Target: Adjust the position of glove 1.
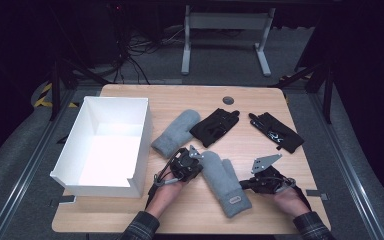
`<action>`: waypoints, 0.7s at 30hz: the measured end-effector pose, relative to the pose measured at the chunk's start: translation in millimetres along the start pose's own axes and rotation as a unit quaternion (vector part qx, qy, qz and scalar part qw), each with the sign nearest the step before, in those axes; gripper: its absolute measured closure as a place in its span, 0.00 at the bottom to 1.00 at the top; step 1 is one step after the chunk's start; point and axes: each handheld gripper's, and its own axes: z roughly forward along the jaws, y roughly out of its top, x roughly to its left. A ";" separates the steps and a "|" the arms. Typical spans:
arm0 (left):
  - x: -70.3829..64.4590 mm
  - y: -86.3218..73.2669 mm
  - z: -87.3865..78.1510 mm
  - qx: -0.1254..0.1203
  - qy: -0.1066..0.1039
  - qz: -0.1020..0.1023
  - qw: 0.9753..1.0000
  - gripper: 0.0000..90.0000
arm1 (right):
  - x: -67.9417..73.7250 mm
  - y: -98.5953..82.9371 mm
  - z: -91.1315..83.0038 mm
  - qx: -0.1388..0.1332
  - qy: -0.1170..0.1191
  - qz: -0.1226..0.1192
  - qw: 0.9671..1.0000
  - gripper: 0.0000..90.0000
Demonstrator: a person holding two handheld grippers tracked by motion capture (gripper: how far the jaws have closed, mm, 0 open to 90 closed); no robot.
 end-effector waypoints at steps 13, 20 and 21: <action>6.0 20.0 10.7 -0.017 -0.015 -0.006 1.000 1.00 | 15.4 21.8 19.0 -0.007 0.028 -0.029 0.999 1.00; 2.3 25.7 15.3 -0.021 -0.025 -0.005 0.999 1.00 | 28.3 34.5 33.2 -0.007 0.044 -0.050 0.998 1.00; 2.3 25.7 15.3 -0.021 -0.025 -0.005 0.999 1.00 | 28.3 34.5 33.2 -0.007 0.044 -0.050 0.998 1.00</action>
